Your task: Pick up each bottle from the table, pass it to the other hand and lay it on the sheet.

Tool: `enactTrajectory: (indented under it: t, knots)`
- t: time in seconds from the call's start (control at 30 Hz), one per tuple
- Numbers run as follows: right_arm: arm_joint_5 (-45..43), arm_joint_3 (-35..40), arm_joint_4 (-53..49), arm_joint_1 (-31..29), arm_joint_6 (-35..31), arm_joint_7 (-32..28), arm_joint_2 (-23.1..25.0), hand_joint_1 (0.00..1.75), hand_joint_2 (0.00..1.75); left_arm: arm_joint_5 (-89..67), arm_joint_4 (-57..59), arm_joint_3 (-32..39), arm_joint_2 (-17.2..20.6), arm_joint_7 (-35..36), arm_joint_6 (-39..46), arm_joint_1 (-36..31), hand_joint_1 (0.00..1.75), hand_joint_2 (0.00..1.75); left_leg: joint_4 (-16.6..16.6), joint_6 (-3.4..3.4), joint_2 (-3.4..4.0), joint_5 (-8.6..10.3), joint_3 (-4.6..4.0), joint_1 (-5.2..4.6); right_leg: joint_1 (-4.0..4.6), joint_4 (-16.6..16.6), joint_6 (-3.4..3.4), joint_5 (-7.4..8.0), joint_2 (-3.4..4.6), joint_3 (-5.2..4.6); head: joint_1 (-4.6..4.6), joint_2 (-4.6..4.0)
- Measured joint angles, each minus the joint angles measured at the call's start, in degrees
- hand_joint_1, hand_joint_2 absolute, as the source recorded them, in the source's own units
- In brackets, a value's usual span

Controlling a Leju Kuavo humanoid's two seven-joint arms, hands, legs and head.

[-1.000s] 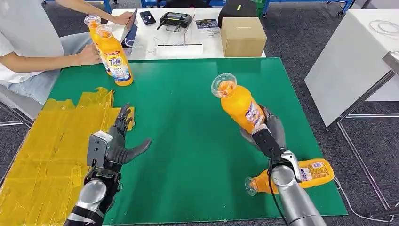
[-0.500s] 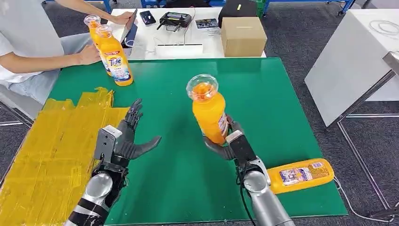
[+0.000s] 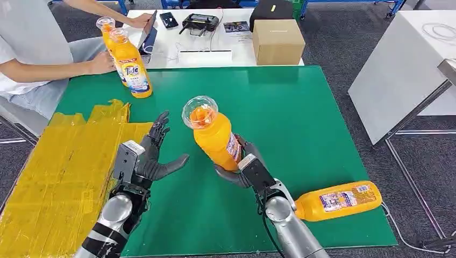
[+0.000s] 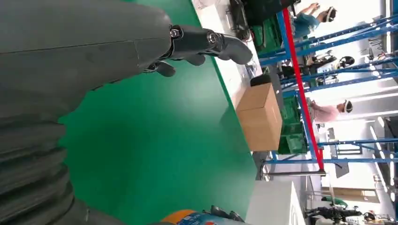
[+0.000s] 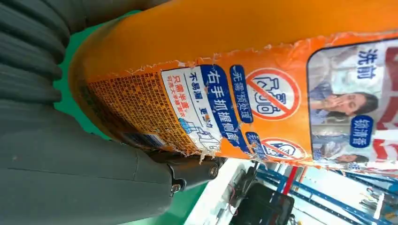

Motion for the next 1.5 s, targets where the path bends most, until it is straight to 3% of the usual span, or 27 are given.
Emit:
enactTrajectory:
  t: [0.47,1.03,1.5]
  knots:
    - [1.0,4.9,2.4,-2.3,2.0,0.4,0.2,1.75,1.75,4.0,0.8,-1.8,-0.2,-0.1,-3.8,-0.4,0.00,1.75,0.0,0.00,0.00,0.00,0.00,0.00,0.00,0.0,0.00,0.00,0.00,0.00,0.00,0.00]
    - [0.2,5.5,5.3,-3.8,2.1,0.2,0.4,1.75,1.75,6.1,-2.1,-4.7,-0.2,-1.0,-6.6,0.4,0.00,1.75,0.0,0.00,0.00,0.00,-0.01,0.01,0.01,0.0,0.00,0.00,-0.01,0.00,0.00,0.00]
    - [7.2,9.8,10.1,-4.9,0.1,0.9,1.5,1.75,1.75,6.9,-3.2,-4.7,-0.1,-1.2,-7.1,0.4,0.00,1.75,0.0,0.00,0.00,0.00,-0.02,0.01,0.01,0.0,0.00,0.00,-0.01,-0.01,0.00,0.00]
